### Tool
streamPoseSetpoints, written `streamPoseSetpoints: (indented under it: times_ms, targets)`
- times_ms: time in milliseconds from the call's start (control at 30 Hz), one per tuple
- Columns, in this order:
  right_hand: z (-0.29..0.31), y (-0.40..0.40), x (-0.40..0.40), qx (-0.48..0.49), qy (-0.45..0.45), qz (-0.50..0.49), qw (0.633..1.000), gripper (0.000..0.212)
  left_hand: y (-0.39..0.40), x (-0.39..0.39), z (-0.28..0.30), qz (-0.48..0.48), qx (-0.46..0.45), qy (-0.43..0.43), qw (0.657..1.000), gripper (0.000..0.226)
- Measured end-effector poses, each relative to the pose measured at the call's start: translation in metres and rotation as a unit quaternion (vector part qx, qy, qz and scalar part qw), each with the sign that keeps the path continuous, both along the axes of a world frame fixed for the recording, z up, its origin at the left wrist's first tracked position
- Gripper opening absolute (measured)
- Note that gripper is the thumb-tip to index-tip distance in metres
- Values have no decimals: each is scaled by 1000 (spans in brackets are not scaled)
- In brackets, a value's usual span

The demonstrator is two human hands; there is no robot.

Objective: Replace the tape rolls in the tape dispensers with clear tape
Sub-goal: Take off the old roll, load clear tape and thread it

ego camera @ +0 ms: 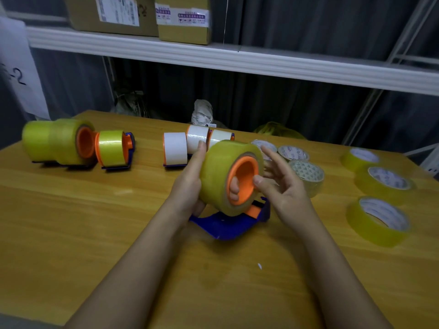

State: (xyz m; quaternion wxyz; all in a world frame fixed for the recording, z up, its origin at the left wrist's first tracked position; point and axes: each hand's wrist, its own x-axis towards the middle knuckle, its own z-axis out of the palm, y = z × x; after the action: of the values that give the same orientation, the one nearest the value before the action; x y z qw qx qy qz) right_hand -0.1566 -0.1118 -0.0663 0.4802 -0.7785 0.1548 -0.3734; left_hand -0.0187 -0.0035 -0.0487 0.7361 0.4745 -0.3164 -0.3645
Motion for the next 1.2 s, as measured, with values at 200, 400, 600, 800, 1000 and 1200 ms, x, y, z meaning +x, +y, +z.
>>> streamPoseSetpoints:
  times_ms: [200,400,600,800,1000,1200]
  targets:
    - [1,7,2,17,-25,-59,998,43,2,0,3,70,69,-139,985,52]
    - [-3,15,5,-104,-34,-216,970,45,-3,8,-14,76,69,-277,955,64]
    - [9,-2,-8,16,37,-64,997,57,-5,15,-19,100,61,-257,959,52]
    - [11,-7,-12,88,120,13,989,78,0,18,-17,50,67,-253,964,58]
    - [4,1,-3,65,88,-33,993,62,-1,23,-17,62,72,-282,955,45]
    - [-1,2,3,15,81,-68,994,57,-5,15,-20,105,75,-299,945,41]
